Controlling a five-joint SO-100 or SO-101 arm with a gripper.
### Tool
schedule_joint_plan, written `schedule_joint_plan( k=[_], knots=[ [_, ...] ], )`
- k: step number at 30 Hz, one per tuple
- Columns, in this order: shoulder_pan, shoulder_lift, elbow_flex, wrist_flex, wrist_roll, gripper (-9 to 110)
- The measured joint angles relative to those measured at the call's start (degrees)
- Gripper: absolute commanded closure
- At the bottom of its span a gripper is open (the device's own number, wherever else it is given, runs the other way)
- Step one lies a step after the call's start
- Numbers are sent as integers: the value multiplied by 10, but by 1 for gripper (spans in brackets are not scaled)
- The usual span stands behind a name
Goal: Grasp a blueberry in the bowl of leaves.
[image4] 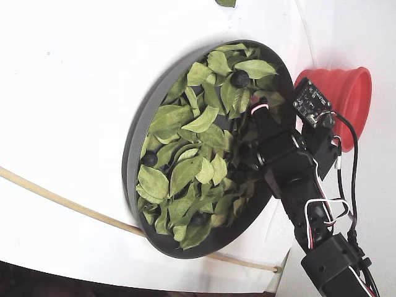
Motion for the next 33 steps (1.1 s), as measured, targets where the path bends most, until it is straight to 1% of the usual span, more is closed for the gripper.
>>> schedule_joint_plan(
  k=[4, 20, 33],
  knots=[
    [-2, 0, 0, -4, -3, 81],
    [-4, -16, 1, -19, -18, 90],
    [-5, -16, 5, -19, -30, 91]
  ],
)
